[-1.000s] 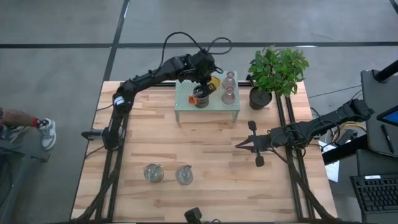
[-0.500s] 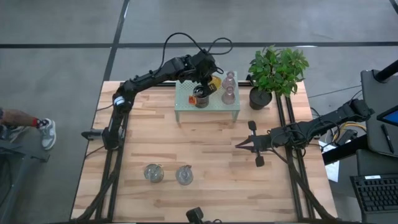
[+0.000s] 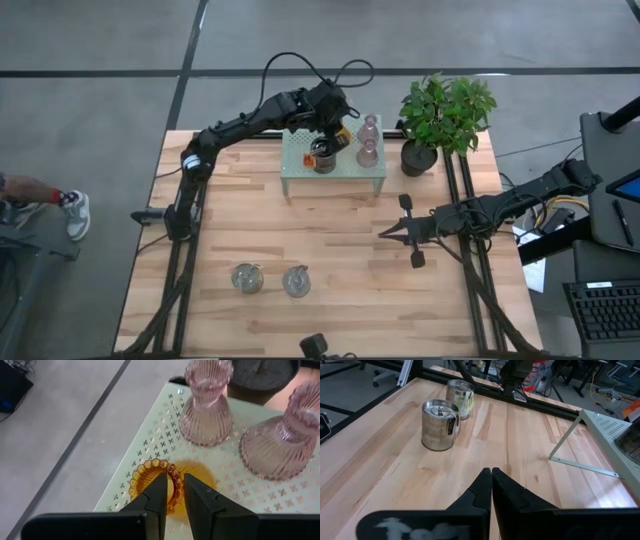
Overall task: Pick & Place candle stick holders
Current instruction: Put the orange glass candle holder on the shelf
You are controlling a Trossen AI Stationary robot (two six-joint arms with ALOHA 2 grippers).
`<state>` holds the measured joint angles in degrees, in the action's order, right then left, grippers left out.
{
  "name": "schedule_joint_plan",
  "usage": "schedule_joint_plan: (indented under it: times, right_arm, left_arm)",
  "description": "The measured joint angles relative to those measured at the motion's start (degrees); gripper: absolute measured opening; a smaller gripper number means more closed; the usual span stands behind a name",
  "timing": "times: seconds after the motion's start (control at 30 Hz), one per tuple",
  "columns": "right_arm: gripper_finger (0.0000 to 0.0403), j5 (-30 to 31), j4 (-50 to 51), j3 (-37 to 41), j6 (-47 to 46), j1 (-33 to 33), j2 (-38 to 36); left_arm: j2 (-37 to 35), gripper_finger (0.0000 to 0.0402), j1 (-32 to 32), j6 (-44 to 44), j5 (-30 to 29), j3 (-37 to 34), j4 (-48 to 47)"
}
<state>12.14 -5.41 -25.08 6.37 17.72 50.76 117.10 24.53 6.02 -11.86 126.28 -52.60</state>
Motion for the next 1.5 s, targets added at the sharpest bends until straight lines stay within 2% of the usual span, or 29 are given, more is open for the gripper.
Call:
schedule_joint_plan:
  times: [0.43, 0.67, 0.8, 0.9, 1.17, 1.33, 1.5]
  right_arm:
    - [0.0008, 0.0, 0.0, 0.02, 0.02, 0.0, 0.0]
    - [0.0008, 0.0, 0.35, 0.13, -0.13, -0.02, 0.0]
    - [0.0008, 0.0, 0.43, 0.66, -0.22, -0.02, 0.0]
    - [0.0008, 0.0, 0.48, 0.89, -0.37, -0.02, 0.0]
    - [0.0008, 0.0, -0.1, 0.51, -0.42, -0.02, 0.0]
    - [0.0008, 0.0, -0.13, 0.42, -0.37, -0.02, 0.0]
    - [0.0008, 0.0, -0.13, 0.42, -0.39, 0.0, -0.01]
  left_arm:
    - [-0.04, 0.006, -0.21, -0.69, 0.3, 0.31, 4.42]
    - [-0.36, 0.005, -0.15, -0.31, -4.93, 3.15, 2.73]
    - [-0.88, 0.0022, -0.1, 0.48, -9.96, 3.96, -0.97]
    - [-1.29, 0.0005, 0.77, -0.56, -10.75, 4.12, -5.76]
    - [-1.29, 0.0002, 2.31, -3.7, -9.64, 2.83, -7.1]
    - [-1.27, 0.0002, 2.94, -6.02, -0.96, 0.5, -5.0]
    - [-1.22, 0.0004, 2.94, -6.25, -2.84, -0.02, -4.74]
